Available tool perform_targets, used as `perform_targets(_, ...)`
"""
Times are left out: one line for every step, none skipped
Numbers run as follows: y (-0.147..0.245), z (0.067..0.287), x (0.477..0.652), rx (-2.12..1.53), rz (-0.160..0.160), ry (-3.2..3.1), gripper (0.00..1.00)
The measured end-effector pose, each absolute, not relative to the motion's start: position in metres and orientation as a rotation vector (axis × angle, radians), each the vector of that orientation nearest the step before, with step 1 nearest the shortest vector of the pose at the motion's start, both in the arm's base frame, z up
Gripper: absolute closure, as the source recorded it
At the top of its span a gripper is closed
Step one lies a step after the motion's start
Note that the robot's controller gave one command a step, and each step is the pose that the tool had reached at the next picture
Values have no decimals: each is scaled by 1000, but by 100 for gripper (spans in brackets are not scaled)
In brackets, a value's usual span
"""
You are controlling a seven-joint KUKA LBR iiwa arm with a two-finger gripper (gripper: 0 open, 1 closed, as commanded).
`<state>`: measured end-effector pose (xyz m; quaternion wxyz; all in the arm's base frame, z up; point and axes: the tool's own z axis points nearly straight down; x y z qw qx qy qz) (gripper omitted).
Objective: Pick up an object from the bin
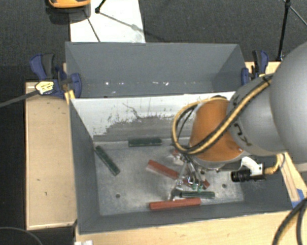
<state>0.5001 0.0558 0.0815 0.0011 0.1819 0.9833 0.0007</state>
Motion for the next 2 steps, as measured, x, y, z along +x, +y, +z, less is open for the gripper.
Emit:
perform_targets(40,75,502,466,5,3089,100)
perform_targets(40,75,502,466,5,3089,100)
